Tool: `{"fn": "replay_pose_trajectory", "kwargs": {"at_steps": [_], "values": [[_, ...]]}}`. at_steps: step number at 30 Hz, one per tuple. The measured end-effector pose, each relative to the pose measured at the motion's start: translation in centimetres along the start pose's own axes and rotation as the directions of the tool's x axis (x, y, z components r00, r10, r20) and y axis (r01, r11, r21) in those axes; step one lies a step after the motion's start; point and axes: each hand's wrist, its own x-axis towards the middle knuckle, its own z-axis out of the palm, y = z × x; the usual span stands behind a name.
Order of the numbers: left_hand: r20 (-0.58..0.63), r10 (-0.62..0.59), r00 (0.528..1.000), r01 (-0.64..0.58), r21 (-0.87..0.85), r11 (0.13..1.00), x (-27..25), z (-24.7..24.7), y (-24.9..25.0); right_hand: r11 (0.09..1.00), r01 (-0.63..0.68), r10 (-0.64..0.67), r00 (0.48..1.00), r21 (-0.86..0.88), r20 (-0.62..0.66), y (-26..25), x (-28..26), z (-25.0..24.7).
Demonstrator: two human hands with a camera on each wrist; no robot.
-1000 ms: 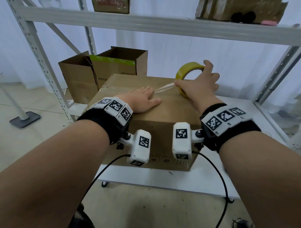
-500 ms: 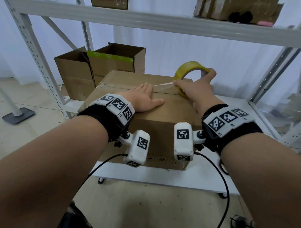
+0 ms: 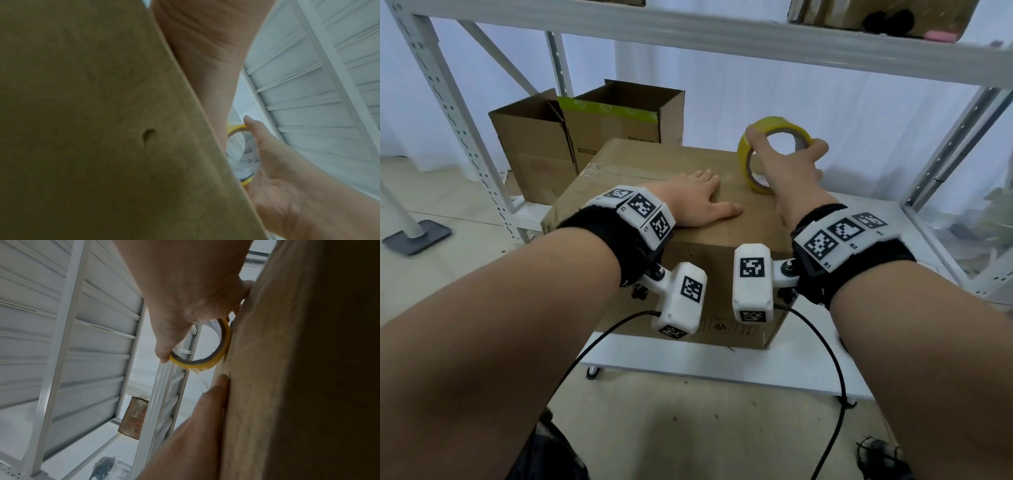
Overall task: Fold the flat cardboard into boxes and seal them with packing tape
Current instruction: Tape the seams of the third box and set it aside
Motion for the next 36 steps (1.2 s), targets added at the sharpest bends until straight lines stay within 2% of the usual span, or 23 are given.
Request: {"fn": "replay_pose_trajectory", "kwargs": {"at_steps": [5,9,15,21,25,29,32,36], "values": [[0.002,-0.002,1.0,0.002,-0.017,1.0,-0.2,-0.1,-0.1,0.998,0.055,-0.055,0.998,0.034,-0.006,-0.2,0.1,-0.9],[0.008,-0.011,1.0,0.011,-0.024,1.0,-0.6,-0.1,0.1,0.981,0.167,-0.172,0.984,-0.098,-0.047,0.0,0.1,-1.5],[0.018,-0.008,1.0,0.009,-0.053,0.999,-0.6,-0.2,-0.2,0.951,0.213,-0.25,0.956,-0.223,-0.151,1.2,0.6,-4.2],[0.031,-0.019,0.999,0.021,-0.044,0.999,-0.7,-0.4,0.2,0.984,0.14,-0.154,0.979,-0.109,-0.132,1.4,0.7,-3.3],[0.025,-0.038,0.999,0.039,-0.034,0.999,-0.7,-0.3,0.6,0.996,0.047,-0.037,0.992,0.081,-0.118,1.1,0.8,-3.5],[-0.018,-0.057,0.998,0.056,-0.077,0.995,-0.6,-0.2,0.8,0.97,-0.056,0.054,0.998,0.237,0.013,0.7,0.9,-4.2],[-0.011,-0.076,0.997,0.076,-0.036,0.996,0.1,0.1,0.9,0.963,-0.103,0.089,0.994,0.247,0.068,0.8,1.0,-4.6],[-0.004,-0.121,0.993,0.121,-0.028,0.992,1.0,0.5,1.8,0.973,-0.084,0.068,0.994,0.217,0.082,1.0,1.0,-4.8]]}}
